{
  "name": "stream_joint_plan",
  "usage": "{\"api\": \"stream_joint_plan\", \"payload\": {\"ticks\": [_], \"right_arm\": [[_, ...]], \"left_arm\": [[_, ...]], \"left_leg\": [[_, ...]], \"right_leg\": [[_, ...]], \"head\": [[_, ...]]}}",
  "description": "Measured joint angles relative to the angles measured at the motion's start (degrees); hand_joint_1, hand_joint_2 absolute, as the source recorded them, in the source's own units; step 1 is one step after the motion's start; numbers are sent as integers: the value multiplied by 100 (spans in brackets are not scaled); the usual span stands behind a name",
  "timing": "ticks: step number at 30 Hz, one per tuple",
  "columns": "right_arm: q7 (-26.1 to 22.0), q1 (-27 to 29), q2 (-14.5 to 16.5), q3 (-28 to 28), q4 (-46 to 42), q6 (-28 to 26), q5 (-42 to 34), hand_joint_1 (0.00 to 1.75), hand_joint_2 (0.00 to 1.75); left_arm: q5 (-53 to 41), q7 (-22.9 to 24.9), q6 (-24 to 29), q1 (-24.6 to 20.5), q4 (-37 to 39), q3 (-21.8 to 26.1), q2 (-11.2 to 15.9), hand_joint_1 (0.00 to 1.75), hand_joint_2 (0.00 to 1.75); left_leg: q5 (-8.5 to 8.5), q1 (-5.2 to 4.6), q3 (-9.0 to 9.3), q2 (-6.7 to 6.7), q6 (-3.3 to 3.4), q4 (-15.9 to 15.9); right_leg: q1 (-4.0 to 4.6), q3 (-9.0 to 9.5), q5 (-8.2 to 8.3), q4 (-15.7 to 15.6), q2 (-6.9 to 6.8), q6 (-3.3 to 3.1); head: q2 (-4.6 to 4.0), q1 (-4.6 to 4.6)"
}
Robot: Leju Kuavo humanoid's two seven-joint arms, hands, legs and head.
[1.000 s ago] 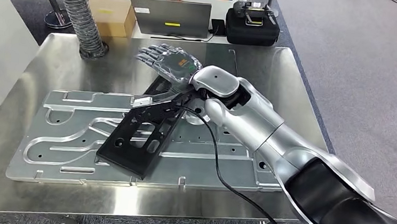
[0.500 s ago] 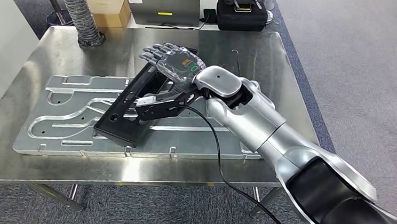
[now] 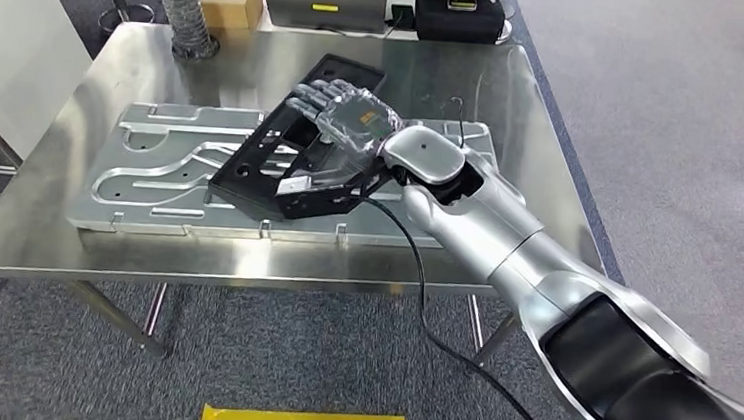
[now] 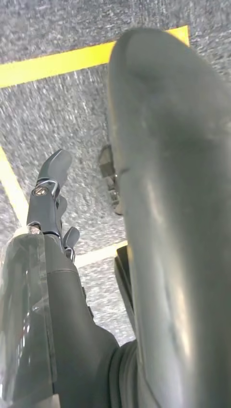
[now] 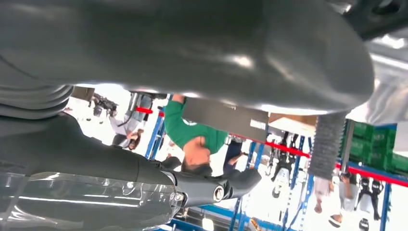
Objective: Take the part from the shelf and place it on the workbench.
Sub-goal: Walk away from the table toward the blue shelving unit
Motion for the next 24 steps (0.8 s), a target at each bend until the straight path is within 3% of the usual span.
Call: {"api": "stream_joint_plan", "payload": {"ticks": [1, 2, 3, 4, 5, 6, 7, 9, 10, 12, 13, 14, 17, 18, 19, 20, 21, 22, 24], "right_arm": [[-1, 1, -13, -8, 23, -2, 10, 0, 0], [-2, 5, -28, -15, 47, -3, 15, 0, 0], [-4, 12, -41, -21, 71, -3, 19, 0, 0], [-5, 22, -53, -27, 93, -5, 21, 0, 0], [-7, 31, -65, -36, 112, -7, 26, 0, 0], [-7, 36, -76, -53, 129, -9, 32, 0, 0], [-6, 36, -86, -78, 140, -12, 40, 0, 0], [-4, 28, -101, -143, 153, -25, 56, 0, 0], [-4, 24, -111, -168, 158, -32, 65, 0, 0], [-7, 26, -139, -201, 184, -45, 80, 0, 0], [-11, 27, -155, -210, 201, -50, 84, 0, 0], [-19, 28, -169, -224, 219, -56, 85, 0, 0], [-32, 31, -234, -269, 268, -80, 62, 0, 0], [-31, 38, -272, -291, 287, -91, 44, 0, 0], [-33, 48, -322, -318, 307, -104, 22, 0, 0], [-40, 60, -385, -354, 327, -122, 0, 0, 0], [-54, 69, -462, -402, 348, -148, -22, 0, 0], [-72, 73, -539, -454, 364, -179, -44, 0, 0], [-106, 71, -717, -588, 394, -257, -87, 0, 0]], "left_arm": [[1, -2, 1, -1, 0, 1, 1, 0, 0], [1, -4, 1, 1, 0, 1, 1, 0, 0], [1, -6, 1, 4, 0, 1, 1, 0, 0], [0, -7, 0, 7, 0, 1, 1, 0, 0], [-1, -8, -3, 7, 0, 1, 1, 0, 0], [-2, -9, -6, 7, 0, 1, 1, 0, 0], [-4, -10, -9, 7, 0, 1, 1, 0, 0], [-6, -11, -12, 6, 0, 1, 0, 0, 0], [-7, -11, -13, 6, 0, 1, -1, 0, 0], [-8, -10, -16, 11, 0, 1, 0, 0, 0], [-7, -9, -19, 15, 0, 1, 2, 0, 0], [-5, -7, -20, 22, 0, 2, 3, 0, 0], [9, -5, -22, 38, 0, 2, 5, 0, 0], [17, -8, -21, 40, 0, 2, 6, 0, 0], [32, -13, -19, 42, 0, 4, 7, 0, 0], [45, -20, -17, 45, 0, 6, 9, 0, 0], [60, -30, -15, 47, 0, 10, 11, 0, 0], [73, -41, -15, 49, -1, 14, 14, 0, 0], [89, -65, -15, 48, -1, 23, 20, 0, 0]], "left_leg": [[86, -2, -107, 4, 19, 4], [171, -3, -218, 6, 20, 11], [253, -2, -331, 7, 15, 22], [332, -1, -446, 9, 5, 35], [403, 1, -554, 10, -9, 52], [468, 3, -655, 11, -25, 76], [525, 1, -744, 9, -47, 105], [632, -12, -849, 9, -104, 144], [693, -14, -870, 11, -138, 134], [801, -6, -891, 14, -210, 85], [730, 2, -933, 10, -241, 123], [536, 8, -1000, 6, -268, 266], [-354, 21, -1295, 0, -325, 1330], [-467, 21, -1340, 0, -338, 1689], [-427, 21, -1312, 0, -343, 1911], [-278, 21, -1191, 0, -340, 1949], [-113, 21, -967, -1, -328, 1783], [-45, 20, -639, -7, -307, 1440], [-237, -4, 49, -29, -239, 545]], "right_leg": [[-6, -105, -323, 390, 2, 28], [-16, -185, -538, 798, 2, 54], [-27, -217, -608, 1129, 2, 74], [-38, -171, -536, 1307, 2, 89], [-50, -26, -376, 1278, 1, 96], [-57, 225, -229, 1044, 1, 95], [-57, 567, -207, 647, 0, 81], [-34, 1151, -397, -176, 4, 25], [-15, 1286, -492, -409, 5, -11], [-7, 1253, -423, -499, -3, -92], [-15, 1200, -350, -512, -15, -142], [-27, 1129, -265, -528, -26, -188], [-28, 831, -6, -532, -35, -251], [-24, 724, 78, -528, -34, -247], [-21, 618, 160, -522, -35, -238], [-20, 513, 240, -516, -37, -223], [-19, 414, 317, -508, -40, -203], [-18, 330, 387, -494, -44, -179], [-6, 227, 511, -470, -58, -121]], "head": [[0, 0], [0, 0], [0, 0], [0, 0], [0, 0], [0, 0], [0, 0], [0, -1], [0, -1], [0, 0], [0, 0], [0, -1], [0, -1], [0, 0], [0, -1], [0, -1], [0, -1], [0, -2], [0, -2]]}}
